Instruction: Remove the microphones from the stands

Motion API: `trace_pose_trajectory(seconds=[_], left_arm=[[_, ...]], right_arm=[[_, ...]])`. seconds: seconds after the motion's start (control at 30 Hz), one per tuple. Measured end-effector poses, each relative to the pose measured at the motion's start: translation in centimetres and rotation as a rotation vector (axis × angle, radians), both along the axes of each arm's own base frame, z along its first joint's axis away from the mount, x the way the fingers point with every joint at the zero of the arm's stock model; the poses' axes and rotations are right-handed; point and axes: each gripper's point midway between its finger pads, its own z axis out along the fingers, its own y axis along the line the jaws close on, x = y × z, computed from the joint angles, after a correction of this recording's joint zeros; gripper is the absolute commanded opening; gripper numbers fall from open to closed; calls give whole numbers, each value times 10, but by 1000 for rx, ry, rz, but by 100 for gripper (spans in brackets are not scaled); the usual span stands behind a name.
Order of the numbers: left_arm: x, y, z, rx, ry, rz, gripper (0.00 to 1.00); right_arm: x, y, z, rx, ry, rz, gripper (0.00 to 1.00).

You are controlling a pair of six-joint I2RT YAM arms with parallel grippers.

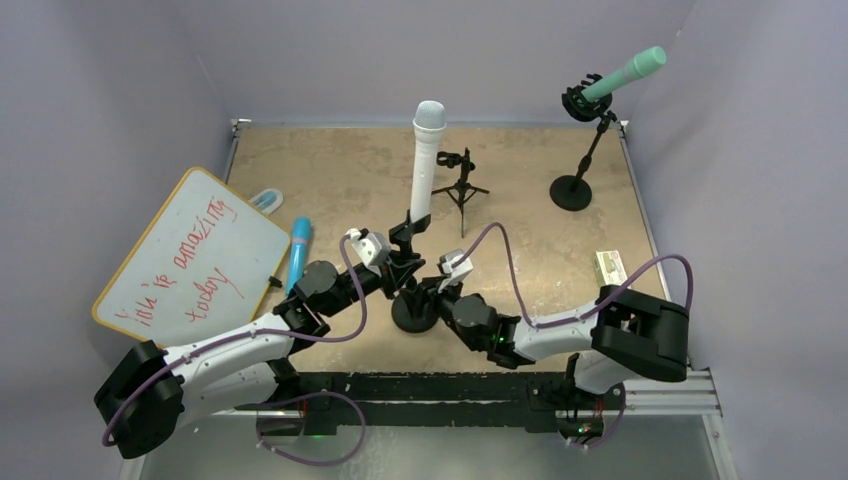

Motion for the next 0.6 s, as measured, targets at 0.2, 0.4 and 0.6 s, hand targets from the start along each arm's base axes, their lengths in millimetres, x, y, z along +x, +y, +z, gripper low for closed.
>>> trace_pose_trajectory(seconds=[0.2, 0.4, 0.6], left_arm=[[1, 0, 0, -1, -1, 3, 0], [2, 1, 0, 2, -1, 12, 0], [2, 1, -1, 2, -1, 13, 0]], right_arm=[[-2, -6, 0, 42, 14, 98, 68], [0, -3, 8, 85, 6, 154, 68], [1, 0, 16, 118, -7, 187, 69]])
